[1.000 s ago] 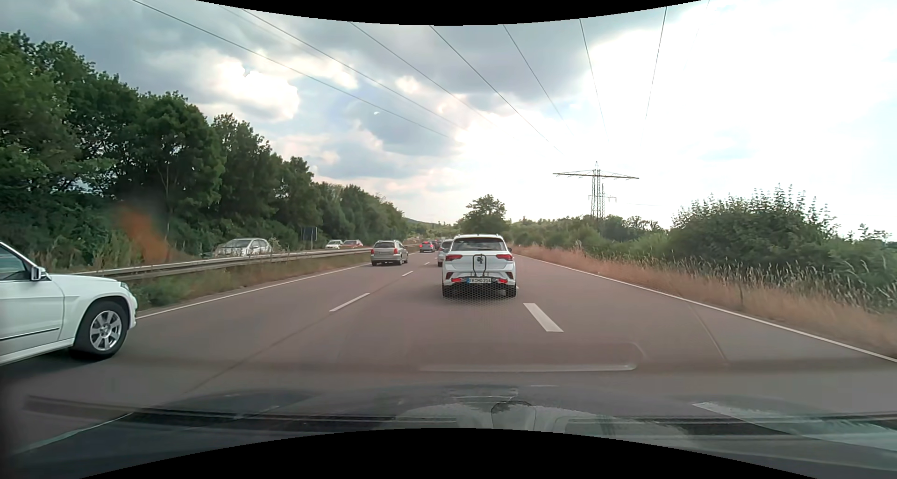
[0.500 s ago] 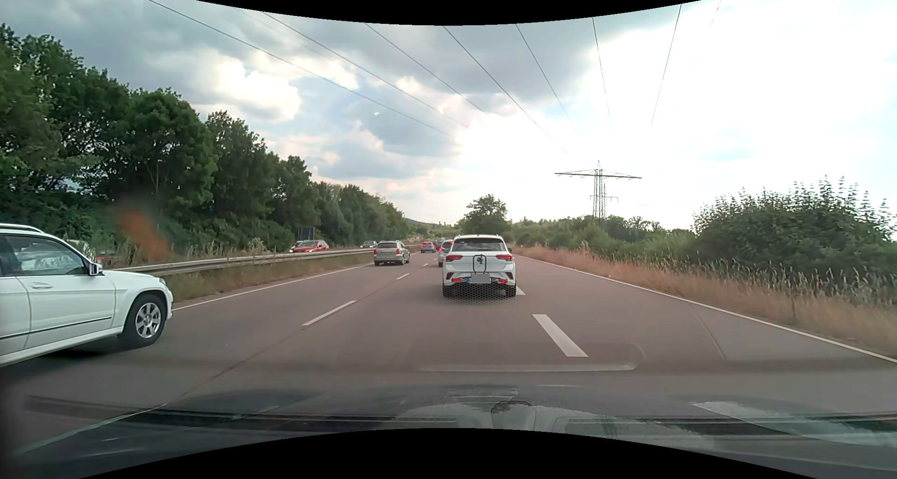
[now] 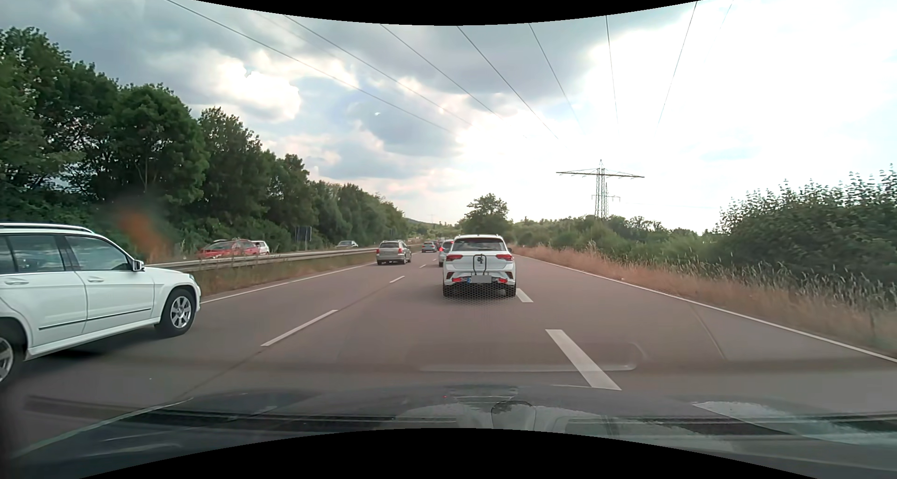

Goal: Follow the waypoints while adhering to traffic rules and regulations

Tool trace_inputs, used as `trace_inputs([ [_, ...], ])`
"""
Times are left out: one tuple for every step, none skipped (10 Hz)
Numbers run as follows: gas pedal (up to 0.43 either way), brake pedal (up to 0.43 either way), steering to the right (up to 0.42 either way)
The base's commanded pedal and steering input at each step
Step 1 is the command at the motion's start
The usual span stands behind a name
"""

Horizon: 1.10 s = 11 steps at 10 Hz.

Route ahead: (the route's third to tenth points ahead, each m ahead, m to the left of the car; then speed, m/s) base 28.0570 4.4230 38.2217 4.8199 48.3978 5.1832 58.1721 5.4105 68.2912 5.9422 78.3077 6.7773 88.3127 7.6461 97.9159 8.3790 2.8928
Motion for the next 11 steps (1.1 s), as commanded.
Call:
trace_inputs([
  [0.008, 0.000, 0.001],
  [0.008, 0.000, 0.001],
  [0.000, 0.000, 0.001],
  [0.000, 0.000, 0.000],
  [0.000, 0.000, 0.000],
  [0.000, 0.000, 0.000],
  [0.000, 0.000, 0.000],
  [0.000, 0.000, 0.000],
  [0.000, 0.000, 0.000],
  [0.000, 0.000, 0.000],
  [0.000, 0.000, 0.000],
])
